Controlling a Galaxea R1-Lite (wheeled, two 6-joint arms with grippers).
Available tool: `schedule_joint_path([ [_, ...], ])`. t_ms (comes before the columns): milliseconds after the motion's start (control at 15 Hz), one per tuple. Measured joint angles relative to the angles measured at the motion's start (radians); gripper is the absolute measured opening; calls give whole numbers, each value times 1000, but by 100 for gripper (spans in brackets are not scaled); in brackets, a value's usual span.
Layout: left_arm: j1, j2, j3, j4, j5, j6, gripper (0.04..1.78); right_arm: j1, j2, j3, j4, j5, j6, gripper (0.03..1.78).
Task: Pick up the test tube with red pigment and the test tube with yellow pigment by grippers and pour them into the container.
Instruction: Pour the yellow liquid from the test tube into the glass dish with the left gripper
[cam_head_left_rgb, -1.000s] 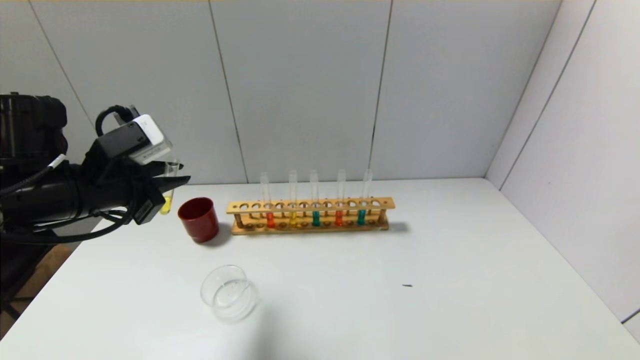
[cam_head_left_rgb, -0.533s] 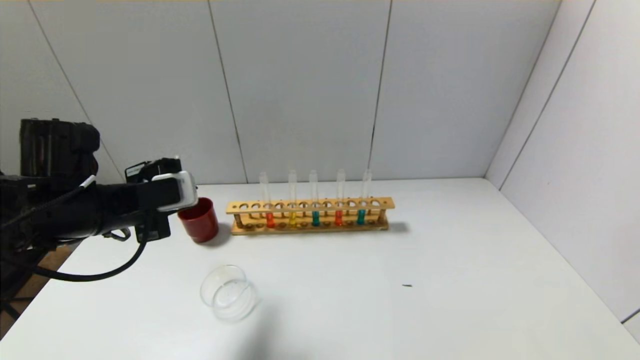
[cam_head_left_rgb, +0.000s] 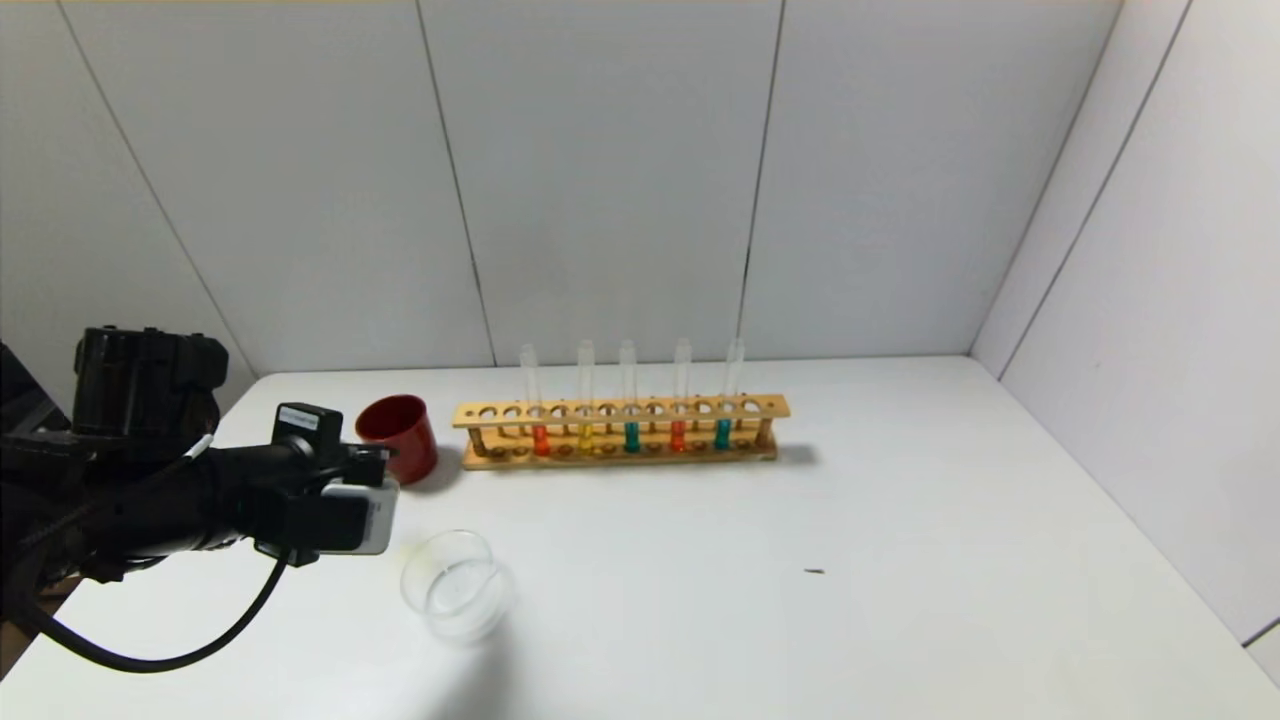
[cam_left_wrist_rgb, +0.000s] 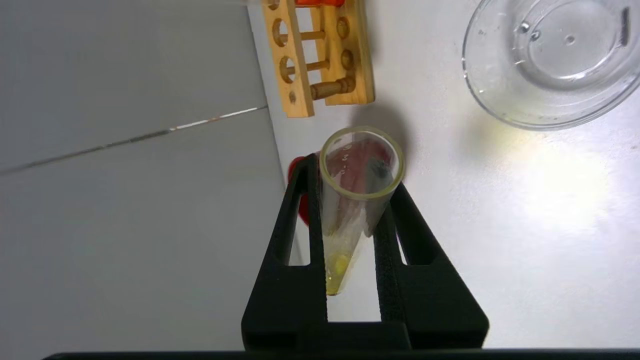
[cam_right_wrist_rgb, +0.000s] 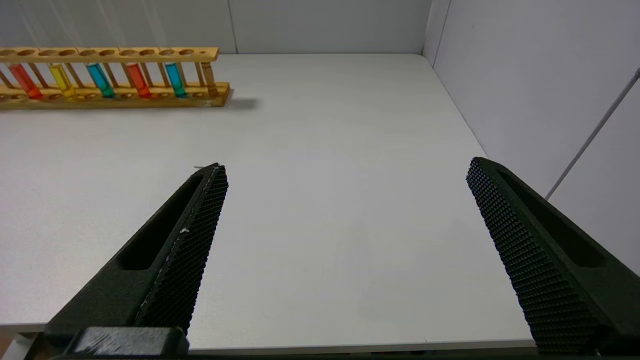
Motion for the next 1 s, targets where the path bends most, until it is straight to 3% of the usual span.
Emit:
schedule_joint_path([
  [1000, -14, 129, -30, -52, 34, 386, 32, 0, 0, 0, 0, 0, 0, 175],
])
